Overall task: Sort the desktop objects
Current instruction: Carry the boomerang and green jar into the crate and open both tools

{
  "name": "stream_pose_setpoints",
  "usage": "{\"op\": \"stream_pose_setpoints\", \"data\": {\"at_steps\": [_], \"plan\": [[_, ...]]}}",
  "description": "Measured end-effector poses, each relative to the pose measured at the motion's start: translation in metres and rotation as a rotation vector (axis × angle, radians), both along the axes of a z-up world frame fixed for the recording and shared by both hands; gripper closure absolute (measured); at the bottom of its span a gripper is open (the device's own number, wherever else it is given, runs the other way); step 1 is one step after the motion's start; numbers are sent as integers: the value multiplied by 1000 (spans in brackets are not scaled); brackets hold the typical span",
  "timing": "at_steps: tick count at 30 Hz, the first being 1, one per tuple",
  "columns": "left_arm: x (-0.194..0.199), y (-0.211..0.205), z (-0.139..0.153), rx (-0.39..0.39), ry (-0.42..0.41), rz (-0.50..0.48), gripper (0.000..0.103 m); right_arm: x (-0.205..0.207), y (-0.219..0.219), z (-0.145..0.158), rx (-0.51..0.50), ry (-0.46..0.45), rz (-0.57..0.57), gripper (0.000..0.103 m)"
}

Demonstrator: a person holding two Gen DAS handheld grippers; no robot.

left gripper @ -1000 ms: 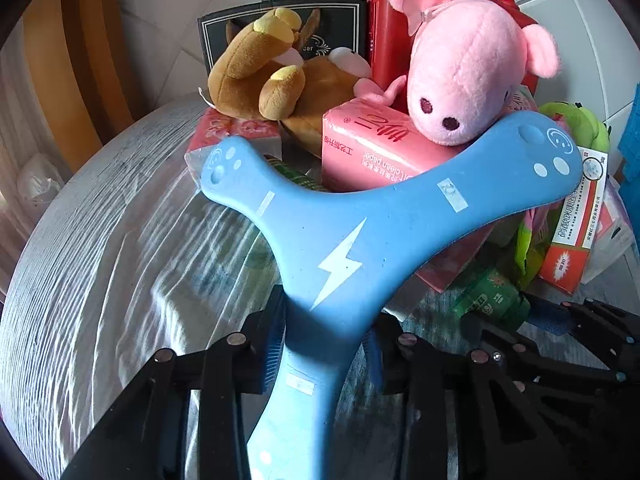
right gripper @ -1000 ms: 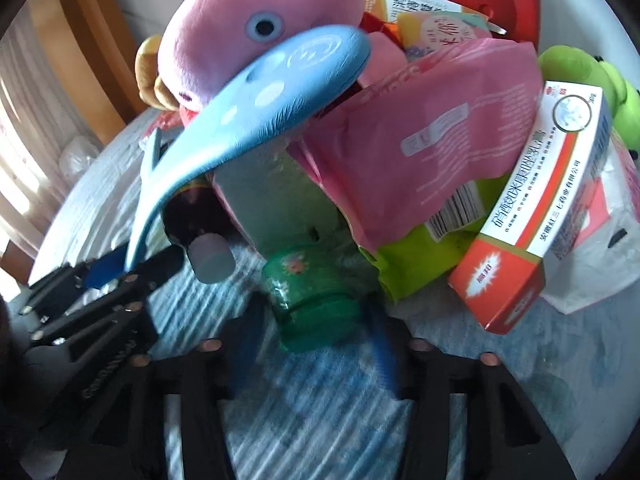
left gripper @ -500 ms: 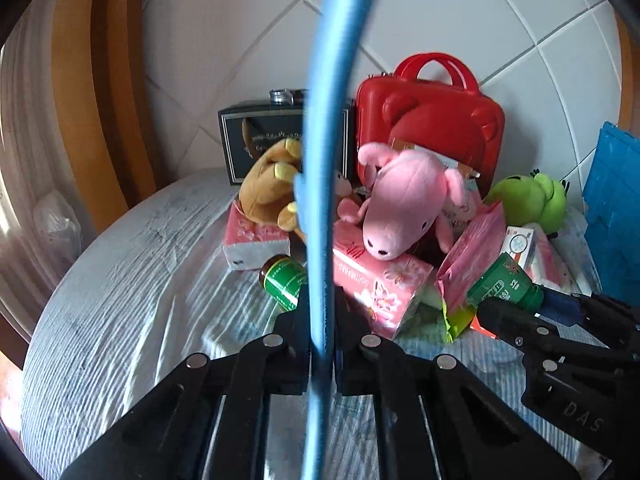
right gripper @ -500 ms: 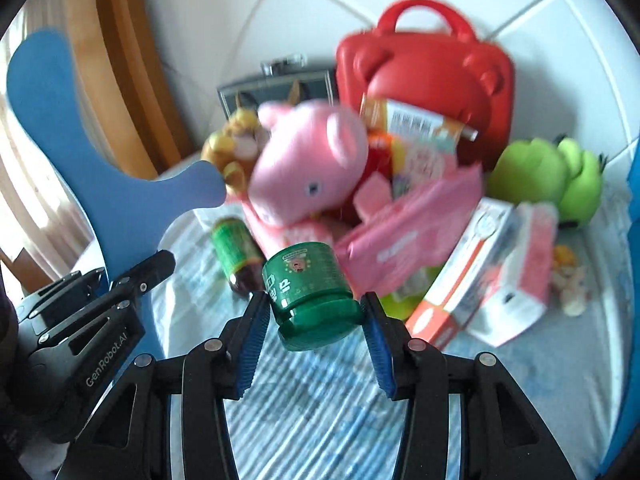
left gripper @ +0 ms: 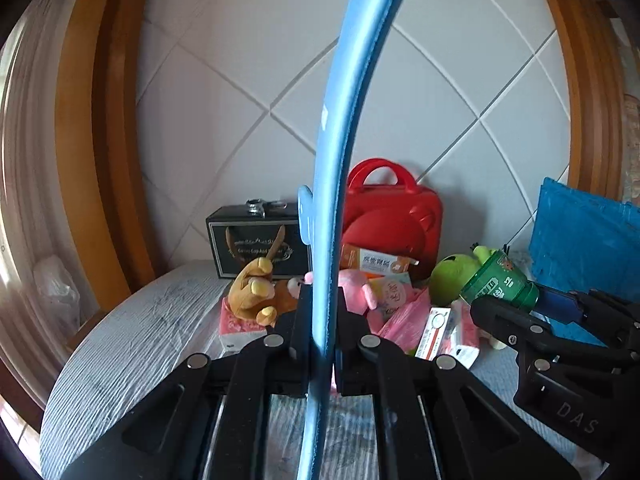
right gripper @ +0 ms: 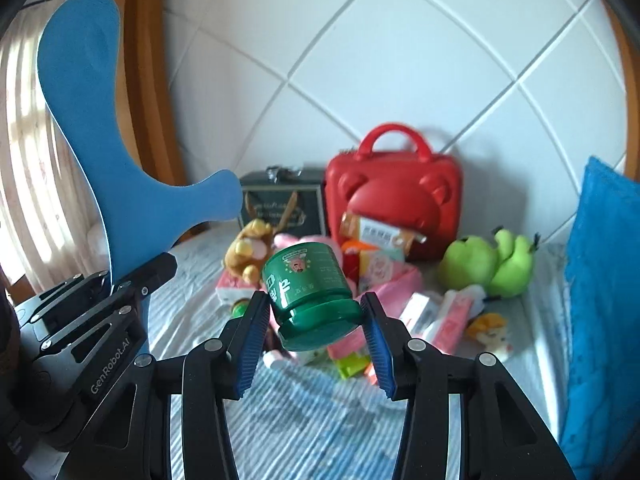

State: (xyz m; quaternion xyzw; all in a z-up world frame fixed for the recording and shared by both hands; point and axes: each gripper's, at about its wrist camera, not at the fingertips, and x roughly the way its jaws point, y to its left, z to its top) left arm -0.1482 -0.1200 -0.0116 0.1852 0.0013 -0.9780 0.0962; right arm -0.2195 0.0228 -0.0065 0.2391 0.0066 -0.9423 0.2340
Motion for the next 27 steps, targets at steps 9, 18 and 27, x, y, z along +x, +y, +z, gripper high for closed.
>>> {"op": "stream_pose_setpoints", "data": {"at_steps": [9,18,27], "plan": [[5,74,58,-10,119,-158,95,30,80,76,-29,164,-202,56],[-12,203,118,16,209,-411,95,48,206,141,-22,269,-460,56],[-51,356,186,63,208,-590,95,41,345,190,22,300,-673,56]]}}
